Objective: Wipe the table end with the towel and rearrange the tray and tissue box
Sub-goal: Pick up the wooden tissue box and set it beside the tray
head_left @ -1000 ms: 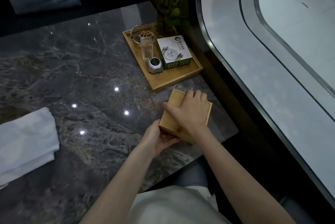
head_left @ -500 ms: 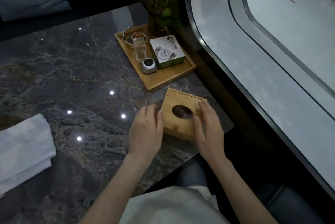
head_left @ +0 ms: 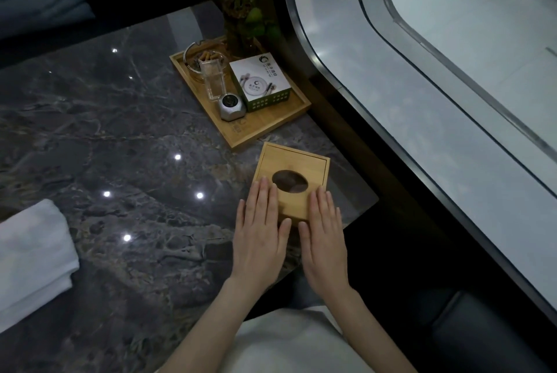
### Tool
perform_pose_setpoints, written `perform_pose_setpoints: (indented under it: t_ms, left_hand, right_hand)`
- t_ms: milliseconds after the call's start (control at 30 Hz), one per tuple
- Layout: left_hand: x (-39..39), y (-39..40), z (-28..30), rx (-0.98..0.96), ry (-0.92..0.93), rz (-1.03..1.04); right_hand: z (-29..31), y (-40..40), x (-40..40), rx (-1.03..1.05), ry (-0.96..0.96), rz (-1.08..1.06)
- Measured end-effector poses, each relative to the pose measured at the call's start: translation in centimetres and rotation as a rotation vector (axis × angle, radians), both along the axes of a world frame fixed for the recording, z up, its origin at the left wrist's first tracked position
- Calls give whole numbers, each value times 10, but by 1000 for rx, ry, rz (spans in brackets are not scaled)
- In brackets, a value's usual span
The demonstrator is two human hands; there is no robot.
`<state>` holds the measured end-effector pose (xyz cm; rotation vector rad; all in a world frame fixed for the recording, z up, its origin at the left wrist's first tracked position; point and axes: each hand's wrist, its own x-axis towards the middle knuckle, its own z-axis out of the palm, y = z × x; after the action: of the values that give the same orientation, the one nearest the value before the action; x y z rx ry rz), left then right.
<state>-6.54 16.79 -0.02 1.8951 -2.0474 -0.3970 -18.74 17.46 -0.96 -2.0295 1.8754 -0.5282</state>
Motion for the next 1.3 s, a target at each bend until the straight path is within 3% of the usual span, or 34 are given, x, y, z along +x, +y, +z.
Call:
perform_pose_setpoints:
  t_ms: [767, 1300]
  left_hand:
    - [-7, -45, 1, -5, -79, 11]
    - [-3, -94, 9, 80, -6, -99]
  right_hand:
    - [-1, -32, 7, -71, 19, -93]
    - [-1, -60, 4, -88, -7, -100]
